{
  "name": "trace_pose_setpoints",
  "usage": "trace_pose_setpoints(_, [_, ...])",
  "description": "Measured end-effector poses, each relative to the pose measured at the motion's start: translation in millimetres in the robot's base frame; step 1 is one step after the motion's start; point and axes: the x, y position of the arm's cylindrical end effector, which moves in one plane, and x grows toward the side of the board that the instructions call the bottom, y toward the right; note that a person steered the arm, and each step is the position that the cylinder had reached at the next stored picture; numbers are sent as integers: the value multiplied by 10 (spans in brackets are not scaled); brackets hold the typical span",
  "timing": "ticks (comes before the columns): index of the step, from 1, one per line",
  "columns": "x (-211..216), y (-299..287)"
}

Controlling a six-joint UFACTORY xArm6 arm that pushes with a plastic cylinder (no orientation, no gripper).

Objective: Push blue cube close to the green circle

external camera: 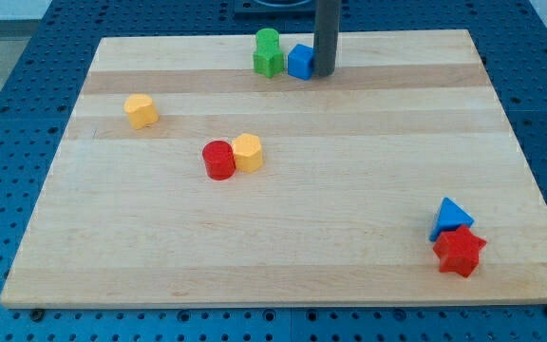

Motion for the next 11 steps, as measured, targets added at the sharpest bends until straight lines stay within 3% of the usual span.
trace_pose_setpoints(1, [-230, 1])
trace_pose_setpoints(3, [111, 83])
trace_pose_setpoints(4, [197, -151])
trace_pose_setpoints(6, [53, -270])
trace_pose_setpoints(8, [287, -295])
trace_pose_setpoints(10, [-133, -264])
trace_pose_setpoints(11, [15, -152])
